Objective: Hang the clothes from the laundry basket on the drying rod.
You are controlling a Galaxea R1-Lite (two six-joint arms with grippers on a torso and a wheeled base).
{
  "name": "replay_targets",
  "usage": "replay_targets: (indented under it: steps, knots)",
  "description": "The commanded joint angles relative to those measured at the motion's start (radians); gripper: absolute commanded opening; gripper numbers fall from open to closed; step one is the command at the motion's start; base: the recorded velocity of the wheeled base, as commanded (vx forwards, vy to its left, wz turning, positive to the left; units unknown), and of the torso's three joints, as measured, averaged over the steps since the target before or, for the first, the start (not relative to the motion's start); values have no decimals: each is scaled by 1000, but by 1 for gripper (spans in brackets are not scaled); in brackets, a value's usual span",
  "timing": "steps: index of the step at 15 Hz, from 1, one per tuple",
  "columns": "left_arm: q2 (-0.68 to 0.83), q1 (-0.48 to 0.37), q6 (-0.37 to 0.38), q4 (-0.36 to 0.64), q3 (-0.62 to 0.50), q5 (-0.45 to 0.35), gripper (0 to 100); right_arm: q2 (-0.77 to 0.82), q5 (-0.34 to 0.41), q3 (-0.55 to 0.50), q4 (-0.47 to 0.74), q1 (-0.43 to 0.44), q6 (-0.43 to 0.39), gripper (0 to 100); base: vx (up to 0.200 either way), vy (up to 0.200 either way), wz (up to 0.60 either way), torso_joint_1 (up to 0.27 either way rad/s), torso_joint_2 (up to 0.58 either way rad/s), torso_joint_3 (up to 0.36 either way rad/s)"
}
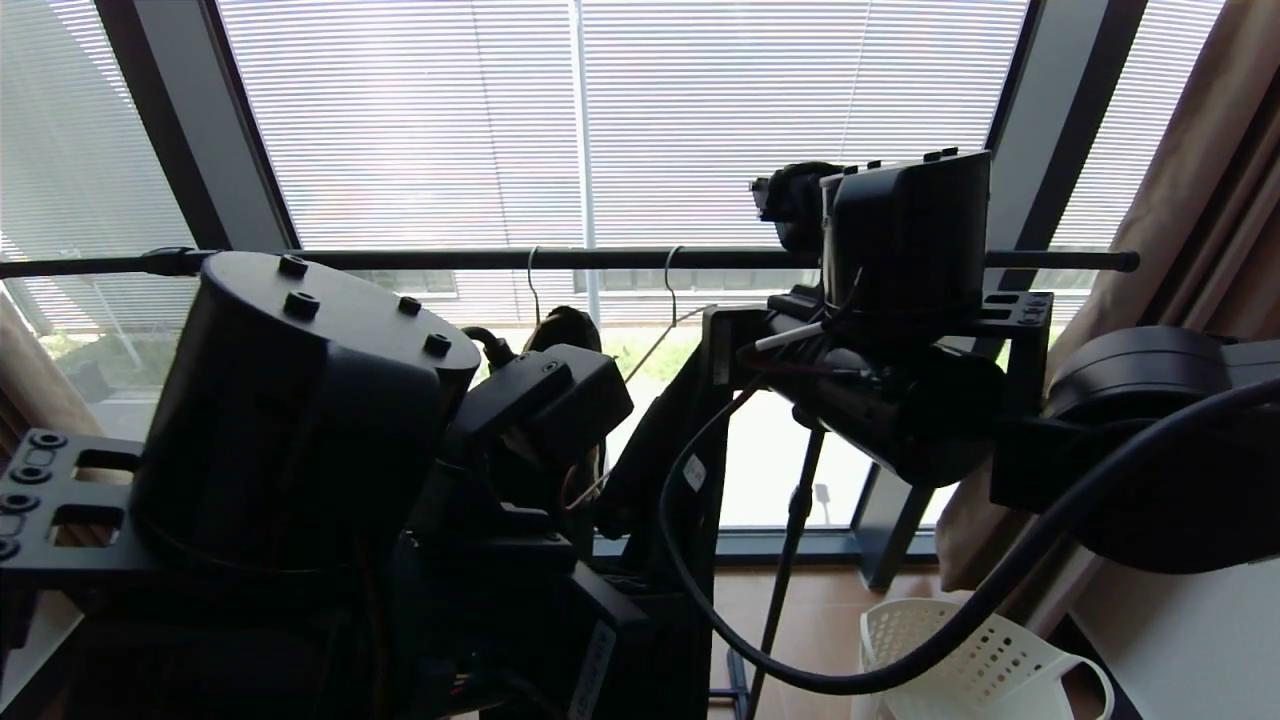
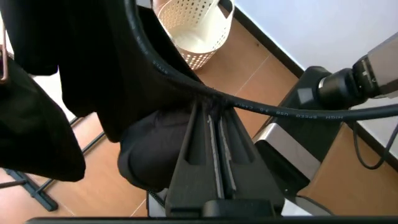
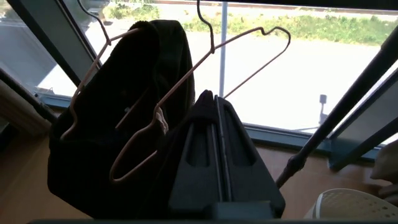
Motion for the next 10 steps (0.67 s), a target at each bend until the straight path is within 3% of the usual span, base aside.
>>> replay_targets:
  steps: [1, 6, 8, 10]
  knots:
    - [-44, 50, 6, 2, 44, 3, 0, -103, 3, 55, 4, -53, 0, 0, 0, 0, 0, 0, 0, 0]
    - [-1, 214, 24, -2, 2, 4, 0, -319, 26, 289, 7, -87, -7, 0, 0, 0, 0, 0, 0, 0]
    - [76, 254, 29, -2, -104, 6, 0, -420, 26, 418, 7, -79, -11, 0, 0, 0, 0, 0, 0, 0]
    - [144, 257, 29, -2, -202, 6, 0, -474, 26, 509, 7, -18, -11, 0, 0, 0, 0, 0, 0, 0]
